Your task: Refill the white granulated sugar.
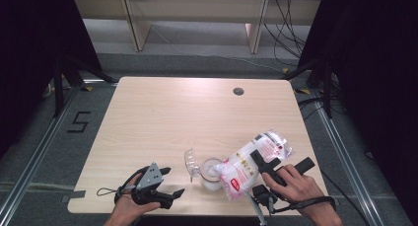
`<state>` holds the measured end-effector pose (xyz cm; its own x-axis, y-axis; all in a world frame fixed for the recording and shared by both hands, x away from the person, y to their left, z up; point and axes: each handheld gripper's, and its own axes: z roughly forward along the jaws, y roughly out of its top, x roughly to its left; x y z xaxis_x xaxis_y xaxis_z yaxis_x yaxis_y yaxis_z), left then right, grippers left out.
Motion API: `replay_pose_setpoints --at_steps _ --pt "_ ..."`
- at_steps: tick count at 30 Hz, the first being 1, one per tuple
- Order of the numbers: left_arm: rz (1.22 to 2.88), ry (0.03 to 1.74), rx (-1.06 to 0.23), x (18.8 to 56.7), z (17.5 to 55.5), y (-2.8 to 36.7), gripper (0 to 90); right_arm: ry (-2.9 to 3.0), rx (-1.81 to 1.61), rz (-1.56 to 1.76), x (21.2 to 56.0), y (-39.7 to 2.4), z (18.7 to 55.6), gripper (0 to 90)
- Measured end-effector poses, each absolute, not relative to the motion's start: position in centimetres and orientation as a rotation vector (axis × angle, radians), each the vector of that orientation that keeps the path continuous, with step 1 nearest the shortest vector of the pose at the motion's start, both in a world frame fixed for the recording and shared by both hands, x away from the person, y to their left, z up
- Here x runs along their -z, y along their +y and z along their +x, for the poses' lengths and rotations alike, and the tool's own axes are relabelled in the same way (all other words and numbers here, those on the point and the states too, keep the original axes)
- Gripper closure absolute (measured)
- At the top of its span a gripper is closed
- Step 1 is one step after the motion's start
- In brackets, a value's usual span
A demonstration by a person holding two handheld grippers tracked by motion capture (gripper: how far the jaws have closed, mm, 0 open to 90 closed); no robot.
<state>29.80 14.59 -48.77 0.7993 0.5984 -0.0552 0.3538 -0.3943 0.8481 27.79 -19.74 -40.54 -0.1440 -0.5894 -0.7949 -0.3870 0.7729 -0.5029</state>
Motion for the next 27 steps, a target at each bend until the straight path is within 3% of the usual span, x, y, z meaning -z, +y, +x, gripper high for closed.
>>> replay_pose_setpoints --at_steps 27 --pt "2.02 0.72 -0.327 48.71 29.74 14.61 16.5 1.781 0.2 -0.726 40.61 -19.89 27.69 66.6"
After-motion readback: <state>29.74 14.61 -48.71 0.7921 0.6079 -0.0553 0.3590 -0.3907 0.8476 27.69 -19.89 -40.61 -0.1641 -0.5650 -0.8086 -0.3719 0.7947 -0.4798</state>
